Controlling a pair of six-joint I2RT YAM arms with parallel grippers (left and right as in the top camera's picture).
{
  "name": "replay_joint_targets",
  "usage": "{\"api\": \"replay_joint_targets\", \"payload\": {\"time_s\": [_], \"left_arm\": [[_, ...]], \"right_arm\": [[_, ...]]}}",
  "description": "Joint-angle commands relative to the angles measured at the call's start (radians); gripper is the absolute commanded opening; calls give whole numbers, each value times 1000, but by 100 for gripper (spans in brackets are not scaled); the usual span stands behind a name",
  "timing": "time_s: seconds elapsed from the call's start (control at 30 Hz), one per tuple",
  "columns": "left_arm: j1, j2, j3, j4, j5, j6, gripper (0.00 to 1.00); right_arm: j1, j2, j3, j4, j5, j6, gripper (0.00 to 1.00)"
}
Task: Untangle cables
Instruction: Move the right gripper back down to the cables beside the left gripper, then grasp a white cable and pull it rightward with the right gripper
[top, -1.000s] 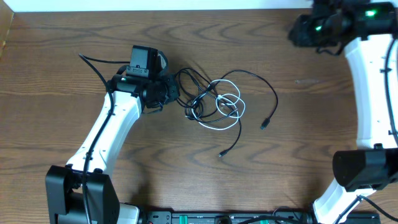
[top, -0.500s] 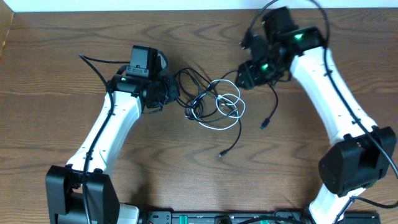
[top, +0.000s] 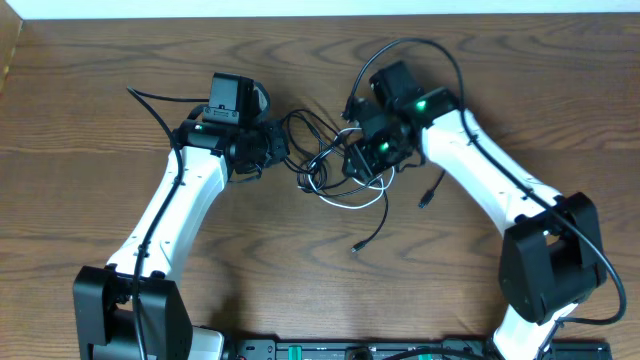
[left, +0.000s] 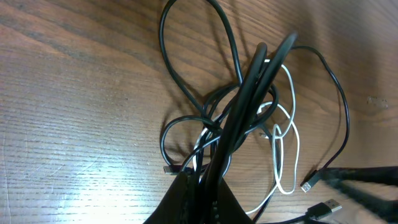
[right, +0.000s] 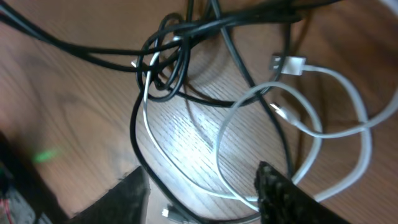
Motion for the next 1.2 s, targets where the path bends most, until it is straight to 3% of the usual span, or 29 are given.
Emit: {"api": "replay_joint_targets", "payload": {"time_s": [0.0, 0.37, 0.77, 0.97, 1.17], "left_arm": [[4, -3, -7, -3, -13, -2, 8], [4, -3, -7, -11, -14, -2, 7], [4, -3, -7, -14, -14, -2, 7], [4, -3, -7, -15, -21, 2, 7], [4, -3, -7, -23, -59, 2, 7]], "right_arm": [[28, 2, -61, 50, 3, 24, 47], [52, 3, -141, 113, 179, 87, 30], [45, 3, -164, 126, 472, 323, 3], [-14, 3, -164, 77, 661, 402, 1], [-143, 3, -162, 68, 660, 415, 1]]}}
